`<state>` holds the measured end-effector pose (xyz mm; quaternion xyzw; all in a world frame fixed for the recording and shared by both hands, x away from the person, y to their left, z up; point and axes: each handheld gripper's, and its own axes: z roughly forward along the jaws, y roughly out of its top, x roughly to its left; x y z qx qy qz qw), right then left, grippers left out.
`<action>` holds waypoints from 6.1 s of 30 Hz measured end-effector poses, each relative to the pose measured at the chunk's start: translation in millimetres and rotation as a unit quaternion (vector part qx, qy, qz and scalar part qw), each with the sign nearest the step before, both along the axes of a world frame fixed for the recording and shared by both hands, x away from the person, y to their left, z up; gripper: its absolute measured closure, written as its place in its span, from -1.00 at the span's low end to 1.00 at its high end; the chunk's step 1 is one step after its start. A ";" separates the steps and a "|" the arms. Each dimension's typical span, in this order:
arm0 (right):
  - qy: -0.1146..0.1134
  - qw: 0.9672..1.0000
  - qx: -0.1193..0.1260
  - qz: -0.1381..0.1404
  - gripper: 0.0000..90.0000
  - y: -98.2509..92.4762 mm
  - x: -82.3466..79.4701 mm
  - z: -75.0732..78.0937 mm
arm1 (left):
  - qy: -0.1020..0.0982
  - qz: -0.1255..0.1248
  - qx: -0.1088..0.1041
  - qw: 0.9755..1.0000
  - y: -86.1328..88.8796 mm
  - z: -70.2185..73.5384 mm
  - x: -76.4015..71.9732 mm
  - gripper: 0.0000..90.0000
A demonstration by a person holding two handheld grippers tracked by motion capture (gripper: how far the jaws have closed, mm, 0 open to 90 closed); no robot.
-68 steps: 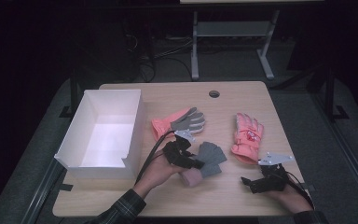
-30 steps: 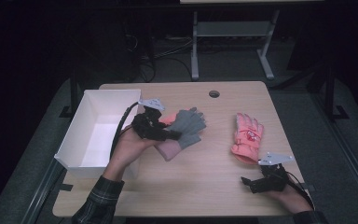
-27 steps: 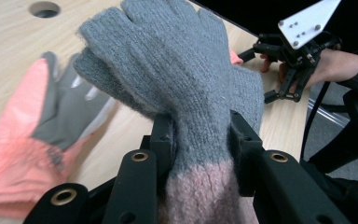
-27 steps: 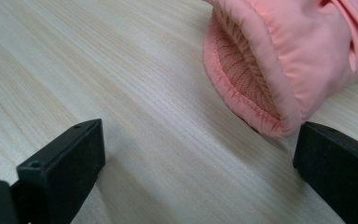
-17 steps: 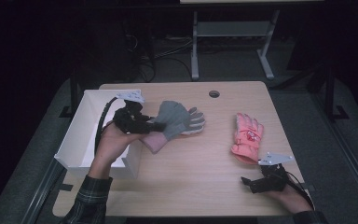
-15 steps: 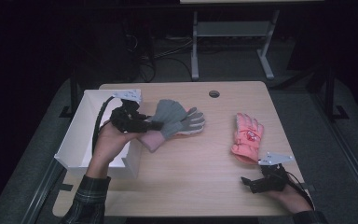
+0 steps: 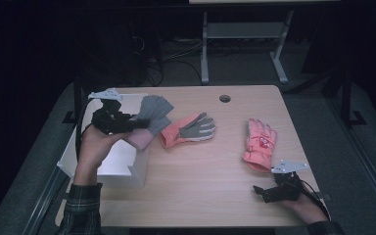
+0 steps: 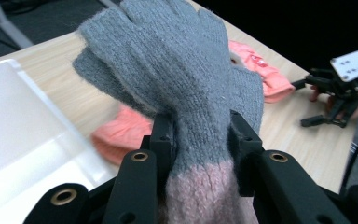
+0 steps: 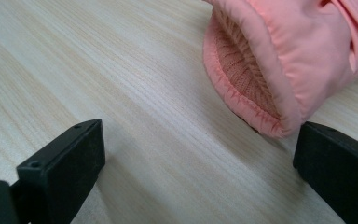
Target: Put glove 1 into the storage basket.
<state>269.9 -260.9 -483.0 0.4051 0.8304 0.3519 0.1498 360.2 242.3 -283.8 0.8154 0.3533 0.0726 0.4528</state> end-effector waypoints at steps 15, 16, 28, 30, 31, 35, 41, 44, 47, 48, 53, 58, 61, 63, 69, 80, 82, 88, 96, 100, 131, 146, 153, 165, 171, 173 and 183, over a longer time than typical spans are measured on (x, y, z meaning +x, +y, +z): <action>0.000 1.000 0.001 -0.001 -0.96 0.1 0.0 0.0 | -0.005 0.079 0.008 0.997 48.2 -6.3 7.3 0.51; 0.000 1.000 0.001 -0.001 -0.96 0.1 0.0 0.0 | -0.005 0.088 0.011 0.996 52.3 -8.3 8.3 0.51; 0.000 1.000 0.000 -0.002 -0.96 0.0 0.0 0.0 | 0.014 0.135 0.040 0.990 73.6 -39.5 27.8 0.51; 0.000 1.000 0.000 -0.002 -0.96 0.0 0.0 0.0 | 0.020 0.140 0.049 0.989 76.0 -46.1 31.3 0.51; 0.000 1.000 0.000 -0.002 -0.96 0.0 0.0 0.0 | 0.022 0.142 0.053 0.988 78.0 -50.2 33.6 0.51; 0.000 1.000 0.000 -0.002 -0.96 0.0 0.0 0.0 | 0.029 0.153 0.061 0.986 83.9 -63.1 39.6 0.51; 0.000 1.000 0.000 -0.002 -0.96 0.0 0.0 0.0 | 0.043 0.167 0.073 0.982 91.9 -81.9 46.6 0.51; 0.000 1.000 0.000 -0.002 -0.96 0.0 0.0 0.0 | 0.048 0.174 0.086 0.980 94.1 -89.2 49.3 0.51; 0.000 1.000 0.000 -0.002 -0.96 0.0 0.0 0.0 | 0.054 0.178 0.093 0.978 94.1 -95.0 51.5 0.51; 0.000 1.000 0.000 -0.002 -0.96 0.0 0.0 0.0 | 0.056 0.178 0.100 0.977 92.7 -97.5 53.0 0.51; 0.000 1.000 0.000 -0.002 -0.96 -0.1 0.0 0.0 | 0.069 0.180 0.109 0.975 92.7 -109.3 57.2 0.51; 0.000 1.000 0.000 -0.002 -0.96 -0.1 0.1 0.0 | 0.082 0.187 0.126 0.971 92.5 -117.3 60.0 0.51; 0.000 1.000 0.000 -0.002 -0.96 -0.1 0.0 0.0 | 0.090 0.197 0.126 0.968 94.2 -121.9 60.6 0.51; 0.000 1.000 0.000 -0.002 -0.96 -0.1 0.1 0.0 | 0.098 0.198 0.139 0.965 92.5 -125.6 61.5 0.51; 0.000 1.000 0.000 -0.002 -0.96 0.0 0.0 0.0 | 0.125 0.202 0.148 0.960 92.9 -136.9 64.2 0.46; 0.000 1.000 0.000 -0.002 -0.96 0.0 0.0 0.0 | 0.124 0.220 0.185 0.950 83.5 -136.4 66.0 -0.20; 0.000 1.000 0.000 -0.002 -0.96 -0.1 0.0 0.0 | 0.121 0.225 0.189 0.948 81.6 -133.9 65.9 -0.25; 0.000 1.000 0.000 -0.002 -0.96 0.0 0.0 0.0 | 0.103 0.231 0.188 0.949 77.8 -122.1 63.0 -0.53; 0.000 1.000 0.000 -0.002 -0.96 -0.1 0.0 0.0 | 0.072 0.206 0.151 0.964 78.8 -97.8 55.1 -0.62; 0.000 1.000 0.000 -0.002 -0.96 0.0 0.0 0.0 | 0.054 0.181 0.124 0.974 78.0 -77.5 46.8 -0.63; 0.000 1.000 0.000 -0.002 -0.96 -0.1 0.1 0.0 | -0.017 -0.009 0.027 0.999 -27.0 -22.8 9.1 -0.71; 0.000 1.000 0.000 -0.002 -0.96 0.0 0.1 0.0 | -0.027 -0.072 0.046 0.996 -94.2 -34.2 -5.2 -0.65; 0.000 1.000 0.000 -0.002 -0.96 -0.1 0.1 0.0 | -0.038 -0.078 0.070 0.994 -119.3 -50.8 -1.6 -0.30; 0.000 1.000 0.000 -0.002 -0.96 0.0 0.0 0.0 | -0.034 -0.043 0.087 0.995 -138.1 -75.7 28.7 0.99; 0.000 1.000 0.000 -0.002 -0.96 -0.1 0.0 0.0 | -0.039 -0.015 0.121 0.992 -149.1 -96.6 48.8 0.99; 0.000 1.000 0.000 -0.002 -0.96 -0.1 0.1 0.0 | -0.038 -0.006 0.132 0.990 -150.4 -104.1 58.9 0.99; 0.000 1.000 0.000 -0.002 -0.96 -0.1 0.1 0.0 | -0.024 0.031 0.142 0.989 -148.3 -130.0 91.8 0.99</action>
